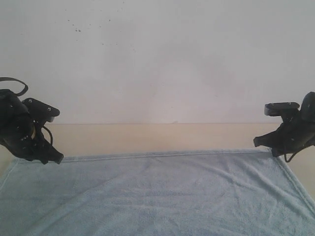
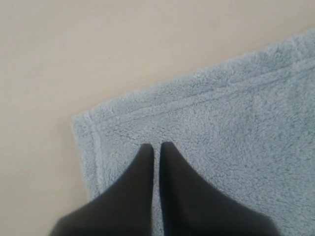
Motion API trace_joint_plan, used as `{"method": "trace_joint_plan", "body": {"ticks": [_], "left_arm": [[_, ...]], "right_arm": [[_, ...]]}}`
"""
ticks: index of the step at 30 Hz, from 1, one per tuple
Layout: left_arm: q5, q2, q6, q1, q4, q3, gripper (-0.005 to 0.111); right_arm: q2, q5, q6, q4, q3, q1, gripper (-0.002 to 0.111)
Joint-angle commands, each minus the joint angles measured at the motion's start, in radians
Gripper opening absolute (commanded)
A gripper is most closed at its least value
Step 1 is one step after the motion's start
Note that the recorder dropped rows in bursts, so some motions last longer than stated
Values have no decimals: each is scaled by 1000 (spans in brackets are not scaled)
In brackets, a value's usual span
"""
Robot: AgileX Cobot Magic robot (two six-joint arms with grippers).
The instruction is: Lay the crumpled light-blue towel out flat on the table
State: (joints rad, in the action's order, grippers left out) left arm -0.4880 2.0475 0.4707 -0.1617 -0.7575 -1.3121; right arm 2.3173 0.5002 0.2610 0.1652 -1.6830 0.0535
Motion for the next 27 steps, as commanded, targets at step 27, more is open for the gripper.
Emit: {"method": "trace_joint_plan", "body": {"ticks": [27], "left_arm": [[39,-181,101,1,-9,-7,4]], "right_arm": [[-231,-87,-69,-93,-4,43,1]]}}
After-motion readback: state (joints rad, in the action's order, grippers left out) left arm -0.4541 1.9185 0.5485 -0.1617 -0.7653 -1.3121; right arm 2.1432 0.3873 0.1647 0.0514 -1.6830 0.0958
